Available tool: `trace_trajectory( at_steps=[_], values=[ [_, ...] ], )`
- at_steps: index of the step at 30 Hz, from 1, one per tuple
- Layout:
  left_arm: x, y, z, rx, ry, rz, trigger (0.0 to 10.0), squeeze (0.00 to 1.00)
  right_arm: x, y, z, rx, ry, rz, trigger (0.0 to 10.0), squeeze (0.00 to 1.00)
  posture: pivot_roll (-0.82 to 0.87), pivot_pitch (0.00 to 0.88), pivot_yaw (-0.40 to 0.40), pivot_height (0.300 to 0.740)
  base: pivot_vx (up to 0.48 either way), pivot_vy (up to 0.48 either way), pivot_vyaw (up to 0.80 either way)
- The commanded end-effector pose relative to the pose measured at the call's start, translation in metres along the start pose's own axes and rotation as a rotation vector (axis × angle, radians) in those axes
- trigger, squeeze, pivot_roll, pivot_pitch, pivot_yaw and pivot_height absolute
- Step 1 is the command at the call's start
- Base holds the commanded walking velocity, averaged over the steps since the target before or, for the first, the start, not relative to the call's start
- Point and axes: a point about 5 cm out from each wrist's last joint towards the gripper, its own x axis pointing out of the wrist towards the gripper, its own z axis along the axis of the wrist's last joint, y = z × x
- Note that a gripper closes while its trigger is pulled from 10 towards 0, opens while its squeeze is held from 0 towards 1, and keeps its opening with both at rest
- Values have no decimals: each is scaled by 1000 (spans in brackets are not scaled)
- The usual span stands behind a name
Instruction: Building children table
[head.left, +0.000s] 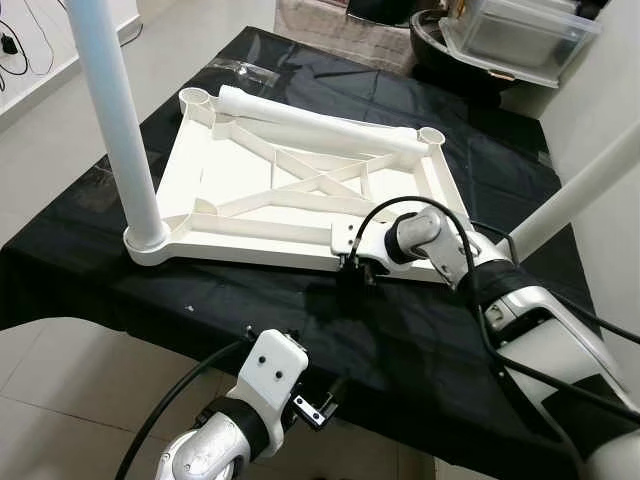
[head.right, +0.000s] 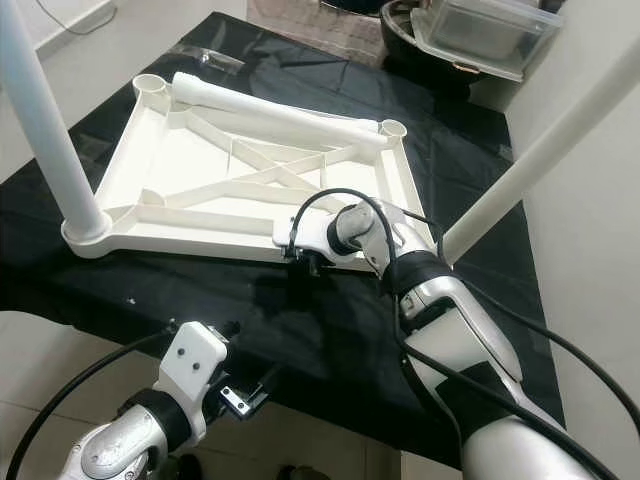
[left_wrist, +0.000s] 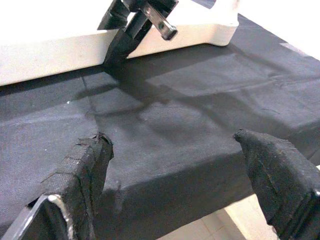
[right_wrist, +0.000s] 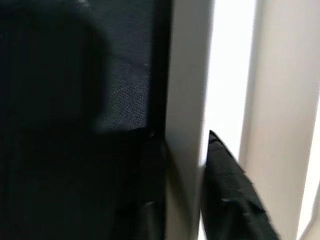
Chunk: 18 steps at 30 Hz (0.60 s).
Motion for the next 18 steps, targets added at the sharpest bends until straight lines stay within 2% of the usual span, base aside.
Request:
trace_trajectory(
  at_steps=[1, 3, 5, 7, 12, 14, 18],
  values=[
    [-1, -5, 0, -16, 6, -21, 10000, 0, 4, 19, -25, -3, 99, 96, 0, 0, 47, 192, -216, 740, 0, 0, 0],
    [0, -6, 0, -17, 6, -21, 10000, 0, 1, 26, -34, -80, 147, 178, 0, 0, 47, 188, -219, 740, 0, 0, 0],
    [-1, -6, 0, -17, 5, -22, 10000, 0, -2, 27, -39, -114, 177, 203, 0, 0, 48, 186, -221, 740, 0, 0, 0],
    [-1, -6, -1, -21, 4, -23, 10000, 0, -10, 25, -50, -173, 264, 203, 0, 0, 49, 185, -222, 740, 0, 0, 0],
    [-1, -7, -1, -21, 6, -24, 10000, 0, -18, 21, -61, -234, 354, 172, 0, 0, 51, 178, -222, 740, 0, 0, 0],
    [-1, -7, -1, -21, 6, -25, 10000, 0, -29, 16, -71, -296, 435, 156, 0, 0, 50, 175, -223, 740, 0, 0, 0],
    [-1, -7, -2, -21, 6, -28, 10000, 0, -41, 11, -82, -352, 518, 129, 0, 0, 47, 170, -222, 740, 0, 0, 0]
  ],
)
